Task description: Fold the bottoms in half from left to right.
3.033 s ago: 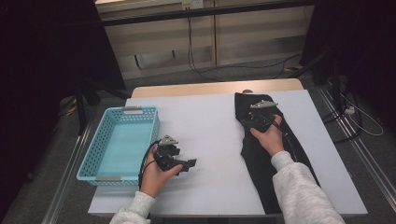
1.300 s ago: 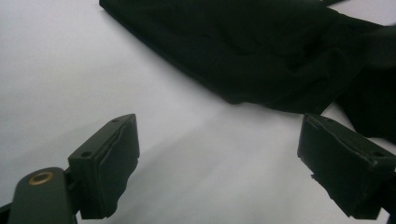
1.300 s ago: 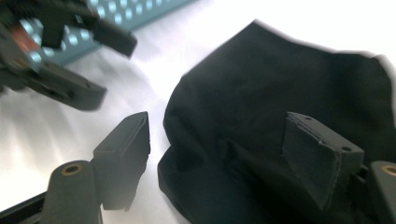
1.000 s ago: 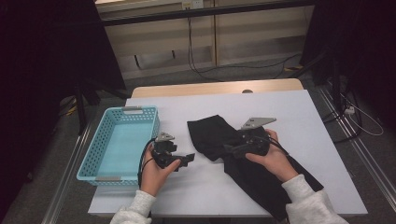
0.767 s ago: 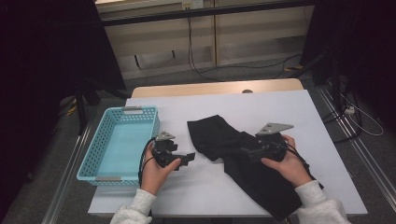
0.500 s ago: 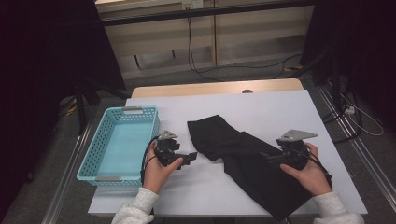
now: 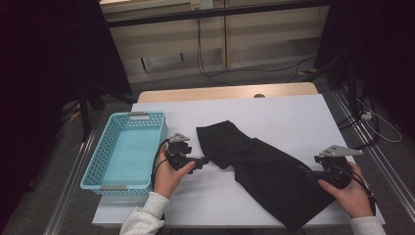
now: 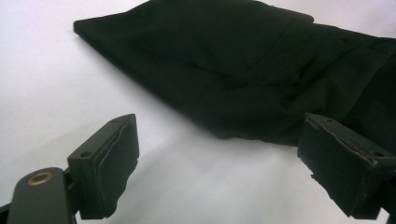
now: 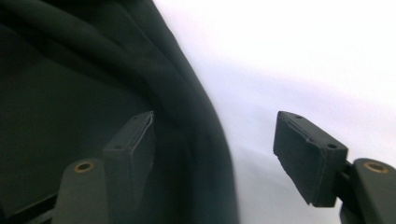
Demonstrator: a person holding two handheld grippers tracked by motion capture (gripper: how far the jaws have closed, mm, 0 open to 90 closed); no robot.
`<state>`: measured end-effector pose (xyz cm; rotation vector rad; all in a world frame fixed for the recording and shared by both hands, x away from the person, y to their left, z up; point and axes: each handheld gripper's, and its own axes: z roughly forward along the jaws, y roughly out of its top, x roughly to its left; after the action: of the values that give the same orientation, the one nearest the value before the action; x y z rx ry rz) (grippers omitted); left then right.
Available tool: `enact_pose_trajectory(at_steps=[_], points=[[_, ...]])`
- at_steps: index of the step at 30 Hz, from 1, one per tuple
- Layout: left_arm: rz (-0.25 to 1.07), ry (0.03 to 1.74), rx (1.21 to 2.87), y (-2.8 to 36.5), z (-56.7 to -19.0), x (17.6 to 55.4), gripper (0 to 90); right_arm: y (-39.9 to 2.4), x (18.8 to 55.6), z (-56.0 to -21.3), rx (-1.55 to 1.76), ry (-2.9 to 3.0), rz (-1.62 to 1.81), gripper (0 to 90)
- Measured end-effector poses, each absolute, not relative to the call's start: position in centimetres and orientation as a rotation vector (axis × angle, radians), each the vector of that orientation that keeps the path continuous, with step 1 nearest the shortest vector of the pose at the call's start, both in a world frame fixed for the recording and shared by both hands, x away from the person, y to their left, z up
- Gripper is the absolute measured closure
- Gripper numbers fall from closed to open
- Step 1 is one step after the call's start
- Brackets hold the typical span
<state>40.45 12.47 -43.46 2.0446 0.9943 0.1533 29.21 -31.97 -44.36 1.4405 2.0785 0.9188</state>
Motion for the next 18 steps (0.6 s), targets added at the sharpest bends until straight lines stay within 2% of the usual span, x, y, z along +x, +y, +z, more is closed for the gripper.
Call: enact_pose_trajectory(at_steps=[6,8,13,16,18], points=[[0.150,0.980,2.047,11.9,-43.4,40.7,12.9,-33.1,28.0,-44.7,1.511,2.047,0.894,37.0],[0.150,0.979,2.042,11.8,-43.2,40.8,12.9,-33.3,27.5,-44.9,1.524,2.059,0.886,43.6],[0.156,0.976,2.032,11.8,-43.0,40.9,13.0,-33.1,27.2,-45.2,1.538,2.085,0.878,52.4],[0.155,0.976,2.033,11.6,-43.1,41.0,13.0,-32.5,27.0,-45.2,1.518,2.105,0.903,67.7],[0.150,0.970,2.045,11.6,-43.1,41.0,13.0,-32.3,27.0,-45.3,1.518,2.101,0.920,70.0]])
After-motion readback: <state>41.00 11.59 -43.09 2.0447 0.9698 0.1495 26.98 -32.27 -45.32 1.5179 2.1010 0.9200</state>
